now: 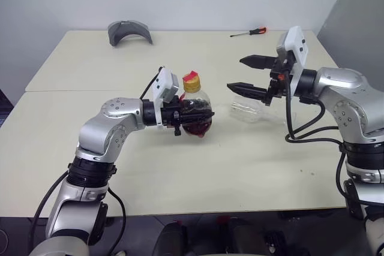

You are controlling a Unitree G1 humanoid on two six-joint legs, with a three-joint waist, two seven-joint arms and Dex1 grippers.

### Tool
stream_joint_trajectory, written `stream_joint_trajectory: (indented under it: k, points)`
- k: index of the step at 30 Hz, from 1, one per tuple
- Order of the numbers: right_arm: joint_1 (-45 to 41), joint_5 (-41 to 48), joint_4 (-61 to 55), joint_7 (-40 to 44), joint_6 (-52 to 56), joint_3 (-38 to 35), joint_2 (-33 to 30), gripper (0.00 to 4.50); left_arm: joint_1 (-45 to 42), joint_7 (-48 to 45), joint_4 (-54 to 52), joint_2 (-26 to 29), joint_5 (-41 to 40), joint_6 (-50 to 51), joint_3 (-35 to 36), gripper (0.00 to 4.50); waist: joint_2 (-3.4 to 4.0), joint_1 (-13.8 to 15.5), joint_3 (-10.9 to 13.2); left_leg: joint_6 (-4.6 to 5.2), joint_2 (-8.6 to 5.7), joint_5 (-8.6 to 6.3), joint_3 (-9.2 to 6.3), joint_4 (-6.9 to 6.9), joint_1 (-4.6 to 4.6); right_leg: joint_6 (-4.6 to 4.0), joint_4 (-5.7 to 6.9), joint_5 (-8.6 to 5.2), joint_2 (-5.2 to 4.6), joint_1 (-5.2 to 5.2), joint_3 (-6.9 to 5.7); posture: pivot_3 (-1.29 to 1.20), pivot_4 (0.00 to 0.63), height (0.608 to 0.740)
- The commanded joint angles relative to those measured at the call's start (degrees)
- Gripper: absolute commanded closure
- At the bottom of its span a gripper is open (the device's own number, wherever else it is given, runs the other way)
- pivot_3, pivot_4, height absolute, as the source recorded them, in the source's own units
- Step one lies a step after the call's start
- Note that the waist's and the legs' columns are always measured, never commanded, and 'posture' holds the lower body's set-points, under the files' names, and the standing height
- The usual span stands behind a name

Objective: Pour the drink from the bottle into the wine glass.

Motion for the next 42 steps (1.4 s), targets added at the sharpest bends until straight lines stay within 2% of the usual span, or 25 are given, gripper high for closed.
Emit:
stream_joint_trajectory:
  k: [1, 12, 25, 42]
  points:
    - [-2.0, 3.1, -3.6, -0.6, 0.5, -1.0, 3.2, 0.08, -2.4, -0.5, -1.2, 0.2, -0.3, -1.3, 1.5, 3.23, 0.00, 0.0, 0.0, 0.00, 0.00, 0.00, 0.00, 0.00, 0.00, 0.00, 0.00, 0.00, 0.00, 0.00, 0.00, 0.00, 0.150, 0.740]
    - [-6.8, 3.4, -3.3, -5.2, 1.9, 0.3, 13.0, 0.08, -3.5, -1.5, 0.7, -0.2, 0.7, -2.2, 1.1, 3.23, 0.01, 0.1, 0.0, -0.17, -0.02, 0.09, -0.01, 0.02, -0.01, 0.00, 0.01, 0.00, -0.02, 0.00, -0.02, 0.00, 0.150, 0.740]
    - [-7.3, 3.8, -3.8, -3.4, 2.0, 1.2, 14.0, 0.08, -3.4, -1.5, 0.7, -0.5, 0.7, -2.4, 1.0, 3.24, 0.01, 0.1, 0.0, -0.16, -0.01, 0.09, 0.00, 0.02, -0.01, 0.00, 0.02, 0.00, -0.02, -0.01, -0.01, 0.00, 0.150, 0.740]
    - [-9.4, 1.9, -0.2, -3.2, -0.8, 3.7, 19.2, 0.08, -4.2, -1.5, 1.7, -1.3, 1.0, -2.9, 0.8, 3.24, 0.01, 0.0, 0.0, -0.18, -0.01, 0.10, -0.01, 0.02, 0.00, 0.00, 0.02, 0.00, -0.01, -0.01, -0.02, 0.00, 0.150, 0.740]
